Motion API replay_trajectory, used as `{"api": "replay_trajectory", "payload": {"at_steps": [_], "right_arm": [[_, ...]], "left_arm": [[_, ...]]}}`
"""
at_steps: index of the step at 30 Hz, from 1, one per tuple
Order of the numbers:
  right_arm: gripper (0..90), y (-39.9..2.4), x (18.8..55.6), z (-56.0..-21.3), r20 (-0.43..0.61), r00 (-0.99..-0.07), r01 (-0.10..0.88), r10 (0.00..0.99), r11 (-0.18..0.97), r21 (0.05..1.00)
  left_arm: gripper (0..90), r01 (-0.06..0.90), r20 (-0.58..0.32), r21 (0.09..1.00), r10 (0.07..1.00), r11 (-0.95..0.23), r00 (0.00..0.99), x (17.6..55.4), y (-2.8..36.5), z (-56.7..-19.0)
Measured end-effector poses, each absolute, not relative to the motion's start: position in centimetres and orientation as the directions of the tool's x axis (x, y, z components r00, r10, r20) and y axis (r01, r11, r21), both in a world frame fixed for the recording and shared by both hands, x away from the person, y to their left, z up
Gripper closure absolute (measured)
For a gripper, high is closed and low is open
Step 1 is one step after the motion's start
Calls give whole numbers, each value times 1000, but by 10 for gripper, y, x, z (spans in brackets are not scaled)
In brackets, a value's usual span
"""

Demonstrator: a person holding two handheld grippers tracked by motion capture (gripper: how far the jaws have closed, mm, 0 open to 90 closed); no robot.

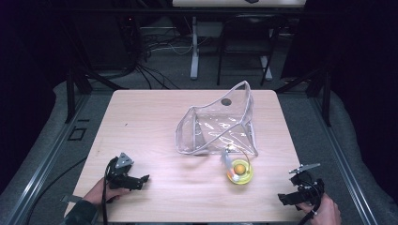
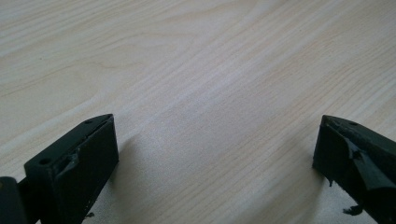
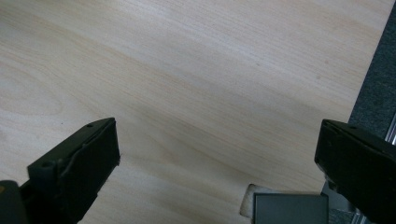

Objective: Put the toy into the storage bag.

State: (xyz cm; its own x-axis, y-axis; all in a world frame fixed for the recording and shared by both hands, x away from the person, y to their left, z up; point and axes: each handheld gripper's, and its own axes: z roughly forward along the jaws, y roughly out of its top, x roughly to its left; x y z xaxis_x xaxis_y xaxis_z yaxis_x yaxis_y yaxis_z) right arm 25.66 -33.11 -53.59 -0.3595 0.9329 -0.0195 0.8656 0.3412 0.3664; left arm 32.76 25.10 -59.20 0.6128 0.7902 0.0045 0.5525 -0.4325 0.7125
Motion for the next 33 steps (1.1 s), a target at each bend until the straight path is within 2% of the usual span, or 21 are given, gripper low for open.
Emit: {"api": "replay_trajectory", "payload": {"at_steps": [17,28,33], "right_arm": [[0,-326,257,-533,-3,-377,868,926,355,347],[2,-312,264,-524,6,-425,860,905,401,316],[35,-304,269,-519,19,-449,852,893,421,310]], "left_arm": [[0,553,4,713,790,-432,613,327,251,-592],[0,553,4,713,791,-432,612,327,251,-592],[0,553,4,713,790,-432,612,327,251,-592]]}}
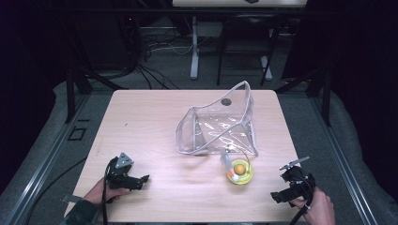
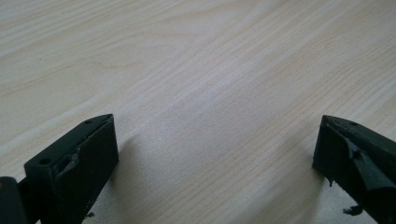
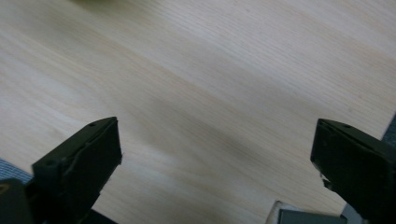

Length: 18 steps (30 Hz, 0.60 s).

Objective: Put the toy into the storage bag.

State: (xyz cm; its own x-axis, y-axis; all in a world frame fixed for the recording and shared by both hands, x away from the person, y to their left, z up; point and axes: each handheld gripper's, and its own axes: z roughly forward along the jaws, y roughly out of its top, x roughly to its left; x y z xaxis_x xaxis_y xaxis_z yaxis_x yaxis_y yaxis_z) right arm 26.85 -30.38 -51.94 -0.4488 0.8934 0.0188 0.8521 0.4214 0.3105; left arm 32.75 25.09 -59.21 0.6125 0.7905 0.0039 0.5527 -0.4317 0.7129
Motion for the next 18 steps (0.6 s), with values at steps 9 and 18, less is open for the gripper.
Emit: {"api": "replay_trajectory", "payload": {"at_steps": [9,18], "right_arm": [[12,-283,279,-505,-1,-513,819,859,489,301],[16,-267,290,-492,7,-573,784,820,545,296]], "left_arm": [[0,553,4,713,791,-432,612,327,251,-592],[0,553,4,713,790,-432,613,327,251,-592]]}}
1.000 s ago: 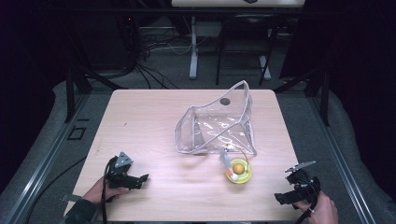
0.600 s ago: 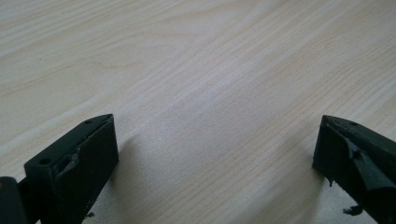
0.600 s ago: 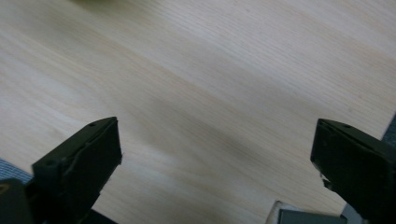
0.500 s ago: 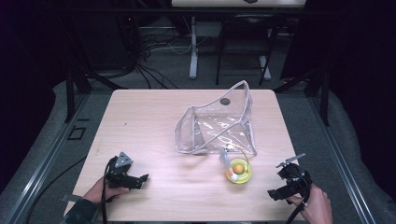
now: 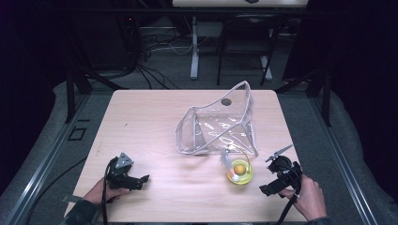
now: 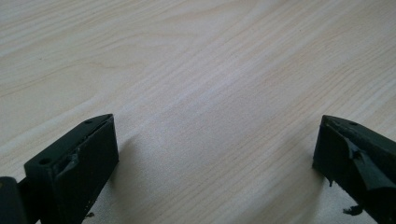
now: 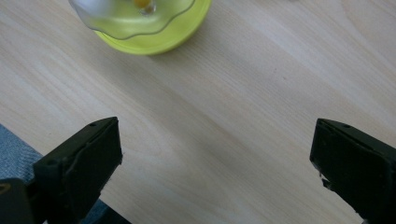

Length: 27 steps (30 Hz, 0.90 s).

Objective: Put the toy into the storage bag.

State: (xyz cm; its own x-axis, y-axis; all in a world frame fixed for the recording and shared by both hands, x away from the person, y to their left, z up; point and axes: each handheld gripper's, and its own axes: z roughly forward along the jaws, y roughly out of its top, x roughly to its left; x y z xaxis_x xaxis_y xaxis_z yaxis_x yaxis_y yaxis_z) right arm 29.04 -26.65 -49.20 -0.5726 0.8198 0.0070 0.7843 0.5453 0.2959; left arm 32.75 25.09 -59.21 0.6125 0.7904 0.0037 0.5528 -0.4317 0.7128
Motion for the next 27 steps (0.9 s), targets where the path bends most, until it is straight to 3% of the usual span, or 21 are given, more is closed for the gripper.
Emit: {"api": "replay_trajectory", "payload": {"at_steps": [18,19,20,21,24,25,27], "right_arm": [[0,-248,300,-467,-2,-624,733,781,586,345],[0,-246,304,-457,-1,-648,738,762,627,250],[0,-246,304,-457,-1,-648,738,762,627,250],[0,-244,304,-457,7,-651,722,759,616,316],[0,-240,306,-456,12,-656,695,755,597,400],[0,-239,307,-449,7,-667,699,745,622,352],[0,-236,308,-448,15,-672,683,740,612,399]], "left_arm": [[0,553,4,713,790,-432,612,327,251,-592],[0,553,4,713,790,-432,613,327,251,-592],[0,553,4,713,790,-432,613,327,251,-592],[0,553,4,713,790,-432,612,327,251,-592],[0,553,4,713,790,-432,613,327,251,-592],[0,553,4,713,790,-432,613,327,251,-592],[0,553,4,713,791,-431,612,327,251,-592]]}}
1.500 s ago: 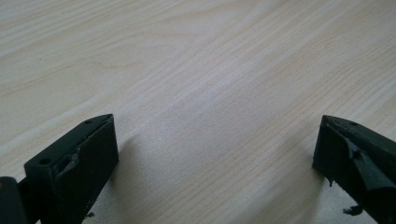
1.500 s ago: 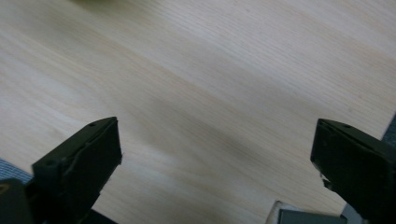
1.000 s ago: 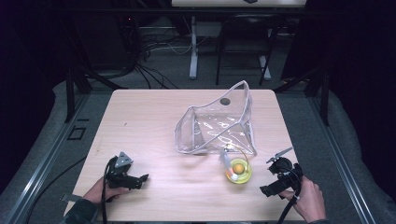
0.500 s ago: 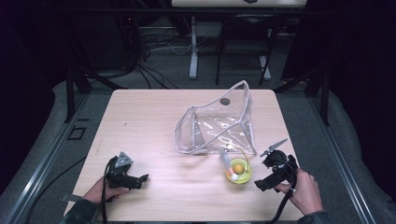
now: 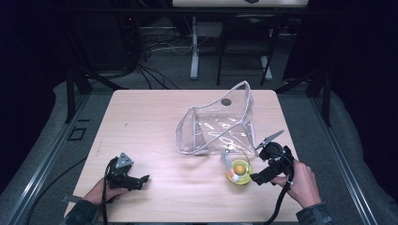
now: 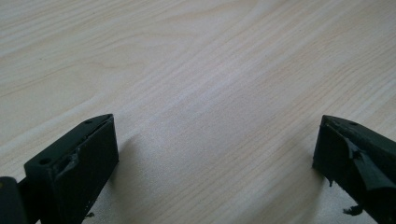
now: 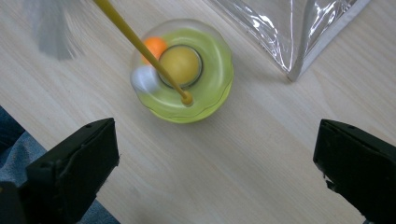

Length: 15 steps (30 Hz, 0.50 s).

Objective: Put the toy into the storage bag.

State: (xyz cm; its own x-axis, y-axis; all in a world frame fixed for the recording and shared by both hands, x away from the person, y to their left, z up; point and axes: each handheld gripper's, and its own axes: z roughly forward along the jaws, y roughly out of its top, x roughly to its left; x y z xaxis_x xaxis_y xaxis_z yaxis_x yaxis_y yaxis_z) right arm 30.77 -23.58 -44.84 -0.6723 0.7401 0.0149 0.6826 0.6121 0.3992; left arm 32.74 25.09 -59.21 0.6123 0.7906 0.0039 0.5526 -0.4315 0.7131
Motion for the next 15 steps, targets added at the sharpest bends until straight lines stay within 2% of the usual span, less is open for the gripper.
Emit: {"api": "replay_trajectory", "payload": {"at_steps": [1,5,6,10,11,14,15], "right_arm": [[0,-236,308,-448,15,-672,683,740,612,399],[33,-225,313,-450,41,-693,629,720,575,523],[33,-225,313,-450,41,-693,629,720,575,523],[87,-213,314,-436,-40,-692,631,721,630,454],[117,-211,314,-427,-75,-694,647,716,666,372],[196,-206,316,-420,-93,-701,637,707,680,363],[260,-204,316,-418,-99,-702,634,705,682,364]], "left_arm": [[0,553,4,713,791,-431,612,327,251,-592],[0,553,4,713,791,-431,612,327,251,-592],[0,553,4,713,791,-431,612,327,251,-592],[0,553,4,713,791,-432,612,327,251,-592],[0,553,4,713,790,-432,612,327,251,-592],[0,553,4,713,791,-432,612,327,251,-592],[0,553,4,713,790,-432,613,327,251,-592]]}}
